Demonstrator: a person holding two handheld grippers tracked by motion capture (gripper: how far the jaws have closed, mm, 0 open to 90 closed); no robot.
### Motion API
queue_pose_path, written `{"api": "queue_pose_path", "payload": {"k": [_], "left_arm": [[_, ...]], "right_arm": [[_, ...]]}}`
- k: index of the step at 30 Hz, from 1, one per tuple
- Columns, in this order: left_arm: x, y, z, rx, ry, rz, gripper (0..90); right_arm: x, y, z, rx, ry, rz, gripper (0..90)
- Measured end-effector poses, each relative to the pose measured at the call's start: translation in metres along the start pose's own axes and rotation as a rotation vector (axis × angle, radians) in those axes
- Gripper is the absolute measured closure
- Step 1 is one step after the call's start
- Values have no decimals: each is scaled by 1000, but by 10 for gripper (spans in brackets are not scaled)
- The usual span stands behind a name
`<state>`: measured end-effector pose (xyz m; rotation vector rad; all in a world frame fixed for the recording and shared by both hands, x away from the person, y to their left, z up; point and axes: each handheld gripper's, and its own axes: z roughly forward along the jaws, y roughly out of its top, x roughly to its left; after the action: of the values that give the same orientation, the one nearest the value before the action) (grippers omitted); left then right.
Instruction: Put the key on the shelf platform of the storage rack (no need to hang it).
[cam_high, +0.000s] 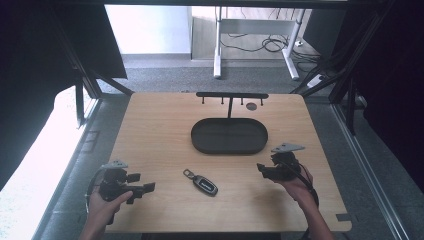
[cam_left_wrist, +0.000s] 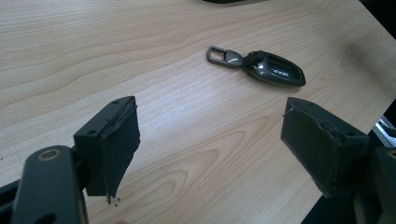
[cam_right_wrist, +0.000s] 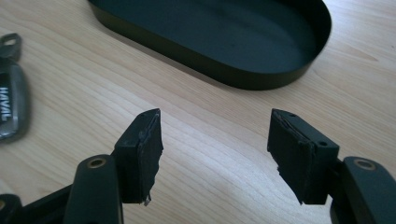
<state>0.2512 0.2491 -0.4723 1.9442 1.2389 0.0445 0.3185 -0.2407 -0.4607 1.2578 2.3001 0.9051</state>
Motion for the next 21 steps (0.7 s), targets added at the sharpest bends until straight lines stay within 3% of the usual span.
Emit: {"api": "queue_pose_path", "payload": {"k": [7,13,21], "left_arm": [[0,0,1,2,-1,2,197],[-1,0,1,7,-6,5,198],[-1,0,2,8,-6,6,198]], "right_arm": [[10,18,-1,22,48,-28,361],[30,41,2,62,92,-91,360],[48,60,11,98,129,-140,361]]}}
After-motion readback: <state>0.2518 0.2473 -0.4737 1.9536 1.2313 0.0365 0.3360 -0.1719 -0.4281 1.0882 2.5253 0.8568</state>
